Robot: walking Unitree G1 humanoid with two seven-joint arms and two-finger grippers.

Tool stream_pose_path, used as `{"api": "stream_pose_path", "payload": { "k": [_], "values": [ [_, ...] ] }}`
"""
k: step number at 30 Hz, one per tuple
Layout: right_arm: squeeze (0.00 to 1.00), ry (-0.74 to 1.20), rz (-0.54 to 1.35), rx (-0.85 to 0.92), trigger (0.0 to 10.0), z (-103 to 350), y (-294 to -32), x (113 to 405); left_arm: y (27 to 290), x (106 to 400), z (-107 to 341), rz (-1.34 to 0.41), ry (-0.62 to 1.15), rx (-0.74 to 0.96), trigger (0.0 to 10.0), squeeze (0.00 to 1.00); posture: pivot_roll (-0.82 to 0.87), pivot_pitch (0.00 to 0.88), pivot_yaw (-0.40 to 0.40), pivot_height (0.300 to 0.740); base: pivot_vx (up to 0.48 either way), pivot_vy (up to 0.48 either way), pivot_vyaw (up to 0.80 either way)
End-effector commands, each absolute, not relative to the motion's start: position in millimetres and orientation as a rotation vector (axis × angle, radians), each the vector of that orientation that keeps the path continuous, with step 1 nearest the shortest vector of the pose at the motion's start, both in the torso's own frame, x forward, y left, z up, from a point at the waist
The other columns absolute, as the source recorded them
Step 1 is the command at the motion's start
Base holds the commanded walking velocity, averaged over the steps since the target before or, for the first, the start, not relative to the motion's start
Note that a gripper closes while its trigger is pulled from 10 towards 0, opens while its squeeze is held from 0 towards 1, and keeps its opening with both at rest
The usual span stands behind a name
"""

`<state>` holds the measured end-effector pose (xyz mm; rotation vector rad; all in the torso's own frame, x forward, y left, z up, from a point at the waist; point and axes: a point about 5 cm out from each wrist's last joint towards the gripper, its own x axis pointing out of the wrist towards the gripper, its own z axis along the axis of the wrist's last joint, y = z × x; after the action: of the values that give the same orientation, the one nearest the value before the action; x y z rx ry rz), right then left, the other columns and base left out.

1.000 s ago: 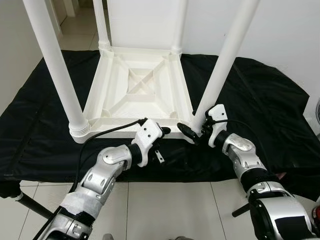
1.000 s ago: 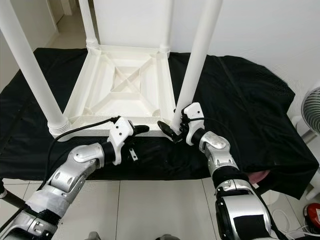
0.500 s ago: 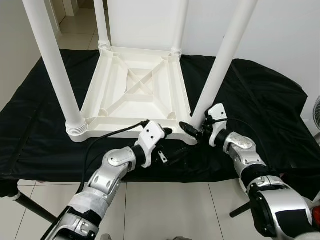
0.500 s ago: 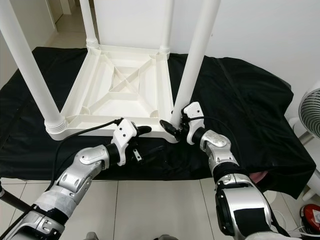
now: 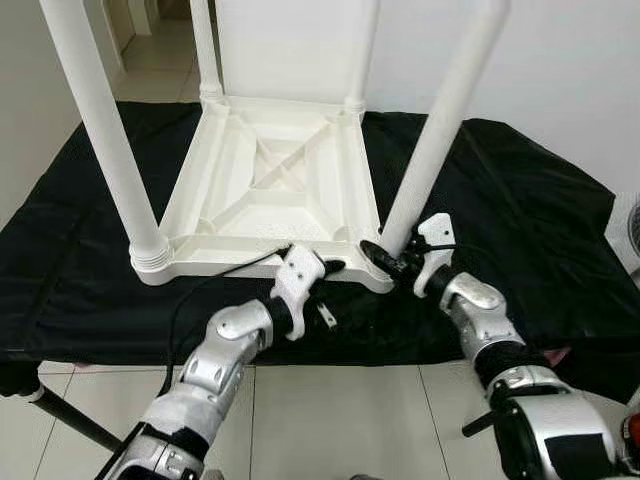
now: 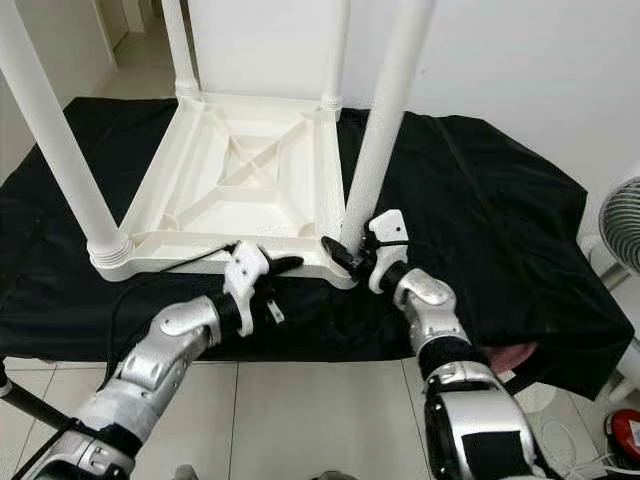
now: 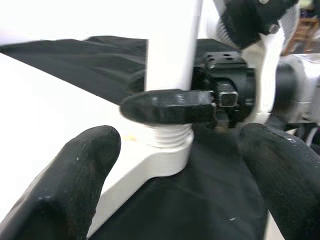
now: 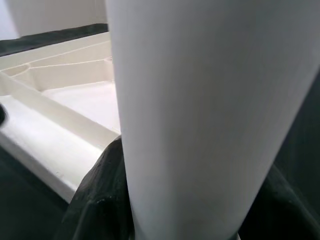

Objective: Building children table

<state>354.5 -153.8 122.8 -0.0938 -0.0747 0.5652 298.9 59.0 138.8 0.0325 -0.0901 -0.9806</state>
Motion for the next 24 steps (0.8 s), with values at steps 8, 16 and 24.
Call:
{"api": "stream_pose_path", "payload": {
  "k": [8, 16, 24],
  "values": [
    [0.00, -0.088, 0.294, -0.059, 10.0, 119.9, -145.3, 343.8, 74.0, 308.2, 137.7, -0.899, -0.058, 0.078, 10.0, 0.00, -0.08, 0.000, -0.041, 0.740, 0.000, 0.000, 0.00],
    [0.00, -0.065, -0.003, 0.006, 10.0, 109.3, -116.6, 318.0, 76.9, 307.6, 131.2, -0.856, -0.038, 0.159, 10.0, 0.00, -0.06, 0.000, -0.052, 0.740, 0.000, 0.000, 0.00],
    [0.00, -0.072, 0.051, 0.026, 10.0, 114.1, -103.6, 309.3, 77.3, 305.4, 129.1, -0.845, -0.034, 0.162, 10.0, 0.00, -0.07, 0.000, -0.052, 0.740, 0.000, 0.000, 0.00]
  ]
}}
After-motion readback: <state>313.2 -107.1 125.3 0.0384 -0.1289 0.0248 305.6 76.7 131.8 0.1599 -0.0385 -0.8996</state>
